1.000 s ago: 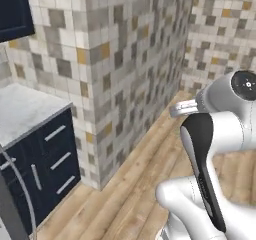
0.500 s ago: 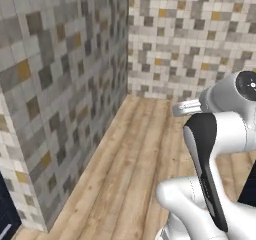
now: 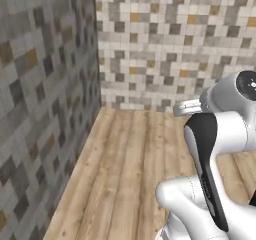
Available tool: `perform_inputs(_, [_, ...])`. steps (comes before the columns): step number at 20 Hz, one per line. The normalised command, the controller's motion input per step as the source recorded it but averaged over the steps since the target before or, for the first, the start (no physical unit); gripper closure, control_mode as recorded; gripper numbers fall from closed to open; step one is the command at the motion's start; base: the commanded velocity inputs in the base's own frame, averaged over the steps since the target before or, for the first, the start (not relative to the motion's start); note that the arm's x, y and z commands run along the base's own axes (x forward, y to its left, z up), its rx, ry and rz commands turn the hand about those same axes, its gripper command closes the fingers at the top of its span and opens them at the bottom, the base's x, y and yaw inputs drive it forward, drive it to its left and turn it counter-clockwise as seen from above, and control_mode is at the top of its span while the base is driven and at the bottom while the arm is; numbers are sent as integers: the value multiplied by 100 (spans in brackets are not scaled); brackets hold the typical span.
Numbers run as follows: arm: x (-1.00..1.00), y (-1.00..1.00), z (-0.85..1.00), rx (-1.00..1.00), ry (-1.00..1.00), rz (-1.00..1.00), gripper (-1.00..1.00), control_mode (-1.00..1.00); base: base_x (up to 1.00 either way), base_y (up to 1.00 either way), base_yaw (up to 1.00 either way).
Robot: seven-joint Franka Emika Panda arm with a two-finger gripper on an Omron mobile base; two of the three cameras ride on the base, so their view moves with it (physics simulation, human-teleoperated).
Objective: Gather the eggplant and lime from the fridge and place them on a tray on the dining counter. Then gather the chicken drumsticks from the fridge and place them on the other tray.
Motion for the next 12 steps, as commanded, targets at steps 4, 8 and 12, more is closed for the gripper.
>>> perform_inputs(4, [0, 0, 0, 0, 0, 0, 100, 100, 100, 3, -38])
perform_inputs(8, [0, 0, 0, 0, 0, 0, 100, 100, 88, 3, -47])
perform_inputs(12, [0, 0, 0, 0, 0, 0, 100, 100, 69, 19, -56])
